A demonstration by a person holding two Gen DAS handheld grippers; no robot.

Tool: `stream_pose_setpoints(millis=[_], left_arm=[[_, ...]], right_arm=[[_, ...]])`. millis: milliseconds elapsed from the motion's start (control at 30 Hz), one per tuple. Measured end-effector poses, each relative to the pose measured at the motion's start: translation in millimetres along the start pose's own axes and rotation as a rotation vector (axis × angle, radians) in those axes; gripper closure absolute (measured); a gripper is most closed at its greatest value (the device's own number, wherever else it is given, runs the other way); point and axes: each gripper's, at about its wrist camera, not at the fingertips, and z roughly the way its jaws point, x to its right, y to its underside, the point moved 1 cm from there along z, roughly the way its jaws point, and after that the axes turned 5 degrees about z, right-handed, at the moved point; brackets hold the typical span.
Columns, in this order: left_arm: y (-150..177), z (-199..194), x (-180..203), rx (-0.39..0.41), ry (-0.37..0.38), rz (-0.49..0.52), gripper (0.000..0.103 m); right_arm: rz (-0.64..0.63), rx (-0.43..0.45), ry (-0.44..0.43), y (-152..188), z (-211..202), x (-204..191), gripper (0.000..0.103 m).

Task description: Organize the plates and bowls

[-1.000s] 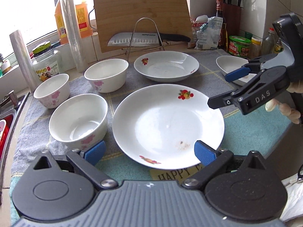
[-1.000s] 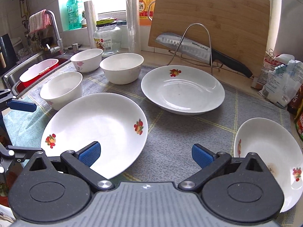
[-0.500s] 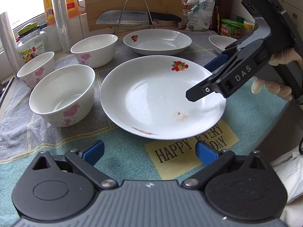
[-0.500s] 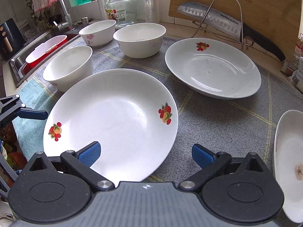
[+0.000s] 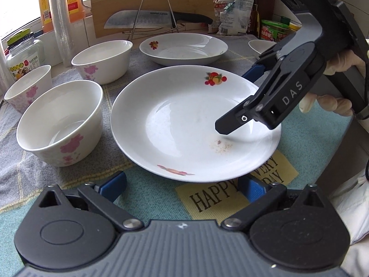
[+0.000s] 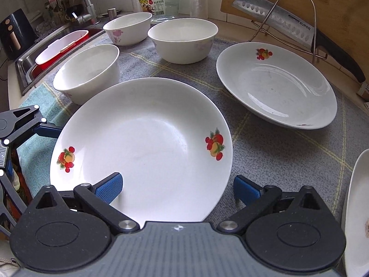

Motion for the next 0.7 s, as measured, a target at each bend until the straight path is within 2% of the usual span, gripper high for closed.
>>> stream_pose_setpoints(millis=[233,700], left_arm=[[-1.3,2.0,-2.6,0.021,0.037,0.043,0.001],[-1.7,8.4,-10.1,0.064,0.108,0.121,0.001]], right_arm=[[-0.045,-0.013,0.016,-4.9,5.5,-3.8,0.000],[-0.056,-0.044,-0.008,-9.9,7.7,-1.2,0.000]])
